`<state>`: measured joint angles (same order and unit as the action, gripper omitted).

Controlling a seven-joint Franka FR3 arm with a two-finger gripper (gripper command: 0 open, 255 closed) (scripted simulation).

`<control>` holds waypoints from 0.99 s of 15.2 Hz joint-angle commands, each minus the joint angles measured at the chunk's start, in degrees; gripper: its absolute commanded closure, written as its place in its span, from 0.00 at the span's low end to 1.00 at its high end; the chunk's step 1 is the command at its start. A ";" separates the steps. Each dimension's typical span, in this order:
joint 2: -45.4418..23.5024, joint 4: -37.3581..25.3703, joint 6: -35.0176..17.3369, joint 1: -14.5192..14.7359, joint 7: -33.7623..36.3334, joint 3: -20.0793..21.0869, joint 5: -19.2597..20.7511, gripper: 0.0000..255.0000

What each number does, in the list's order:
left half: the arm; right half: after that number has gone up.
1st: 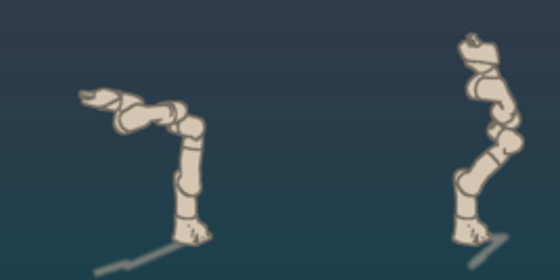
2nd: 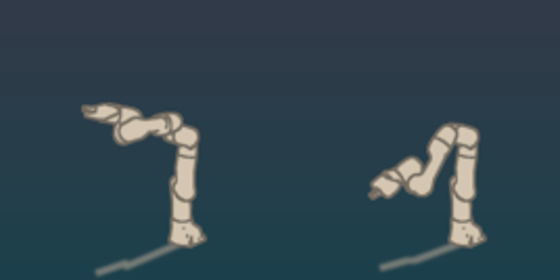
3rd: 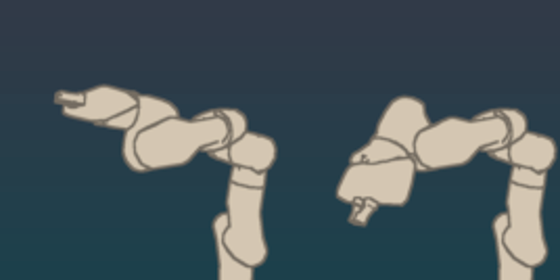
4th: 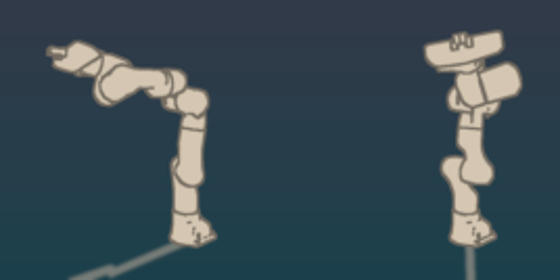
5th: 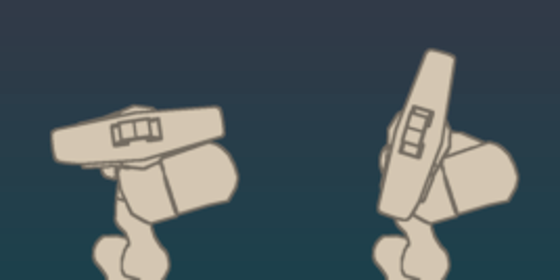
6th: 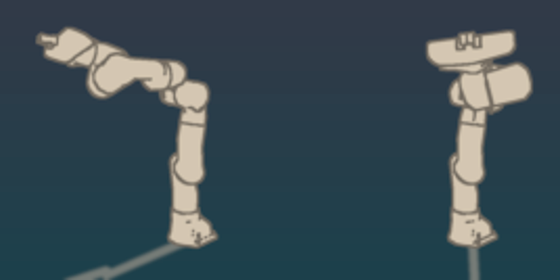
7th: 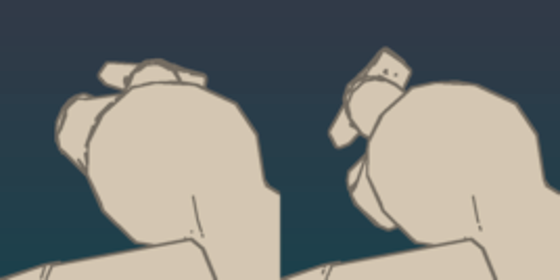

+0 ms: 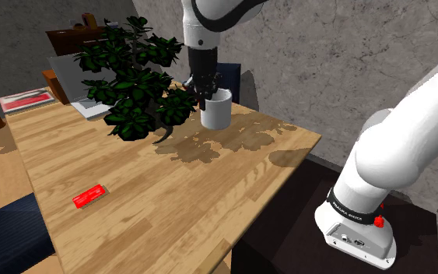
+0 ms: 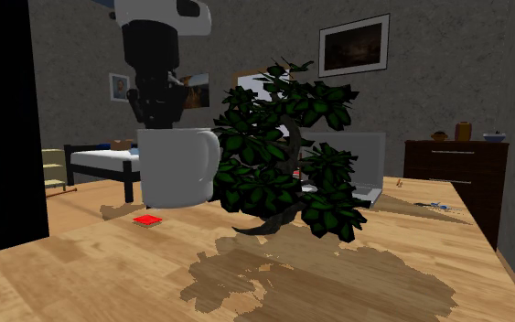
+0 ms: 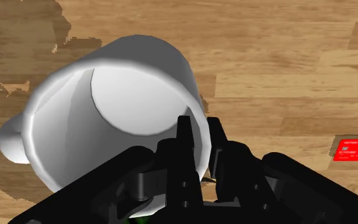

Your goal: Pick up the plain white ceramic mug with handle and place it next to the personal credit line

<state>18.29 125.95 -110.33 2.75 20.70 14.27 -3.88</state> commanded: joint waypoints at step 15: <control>-22.77 -24.33 3.04 7.95 24.80 13.85 7.71 1.00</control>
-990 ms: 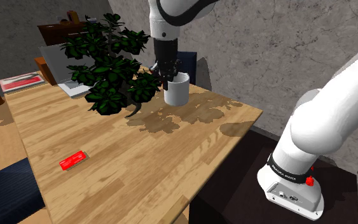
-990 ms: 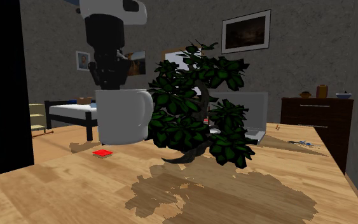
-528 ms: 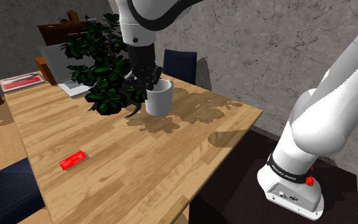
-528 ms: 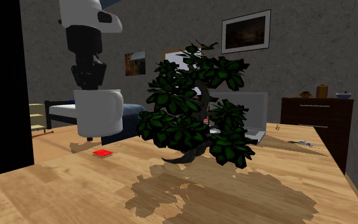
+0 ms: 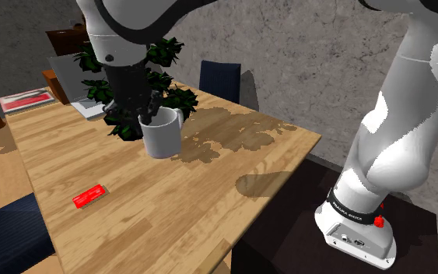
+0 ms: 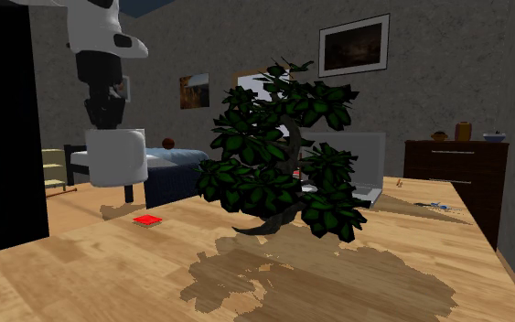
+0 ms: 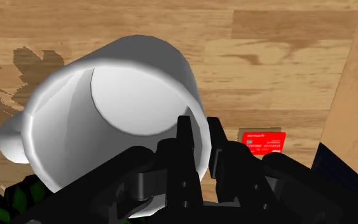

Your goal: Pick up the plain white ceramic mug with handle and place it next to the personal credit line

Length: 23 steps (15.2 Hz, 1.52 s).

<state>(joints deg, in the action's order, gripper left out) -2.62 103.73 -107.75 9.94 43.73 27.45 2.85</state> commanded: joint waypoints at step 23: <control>-28.18 -28.11 3.93 15.24 16.97 2.17 14.19 1.00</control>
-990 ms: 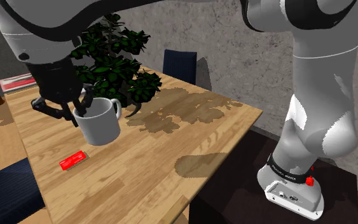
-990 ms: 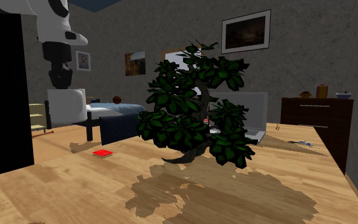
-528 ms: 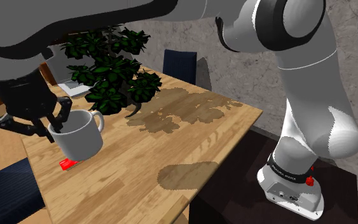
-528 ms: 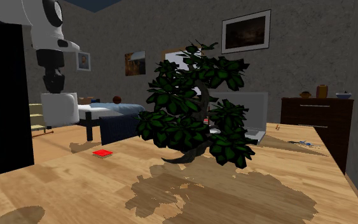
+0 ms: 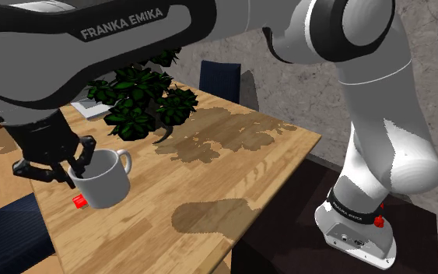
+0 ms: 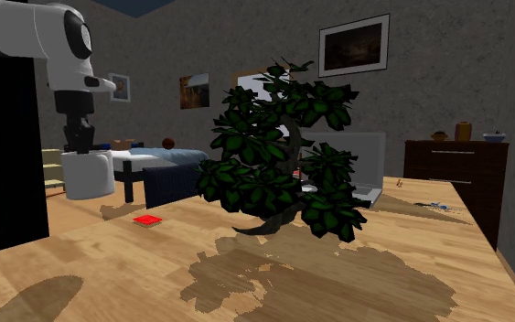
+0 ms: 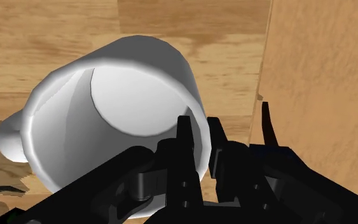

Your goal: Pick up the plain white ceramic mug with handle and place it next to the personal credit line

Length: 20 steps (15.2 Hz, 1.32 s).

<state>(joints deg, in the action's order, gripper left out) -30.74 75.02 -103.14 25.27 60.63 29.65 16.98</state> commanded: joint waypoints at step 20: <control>-3.64 10.62 -13.74 -0.61 2.21 -1.47 2.47 1.00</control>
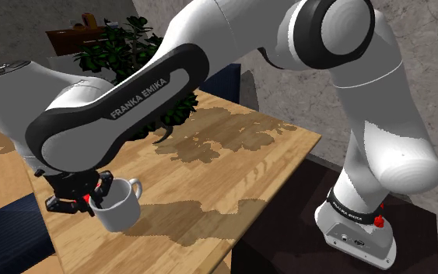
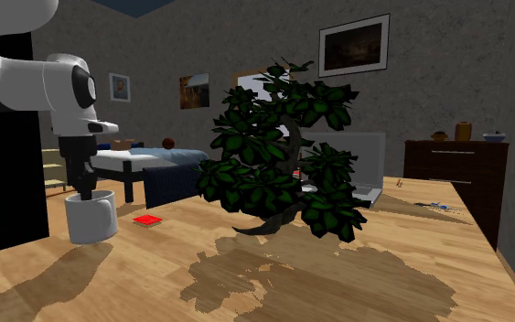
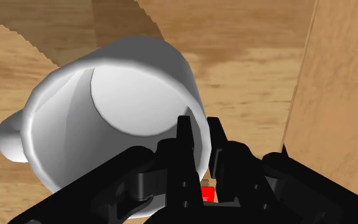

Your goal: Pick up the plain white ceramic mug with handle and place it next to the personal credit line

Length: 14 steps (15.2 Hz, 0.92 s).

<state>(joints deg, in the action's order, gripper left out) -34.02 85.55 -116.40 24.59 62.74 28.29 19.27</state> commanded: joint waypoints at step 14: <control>0.41 -0.67 0.98 0.01 -0.17 0.17 -0.25 0.00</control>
<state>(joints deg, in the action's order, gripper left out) -34.26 84.97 -116.11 24.78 62.78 28.27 19.32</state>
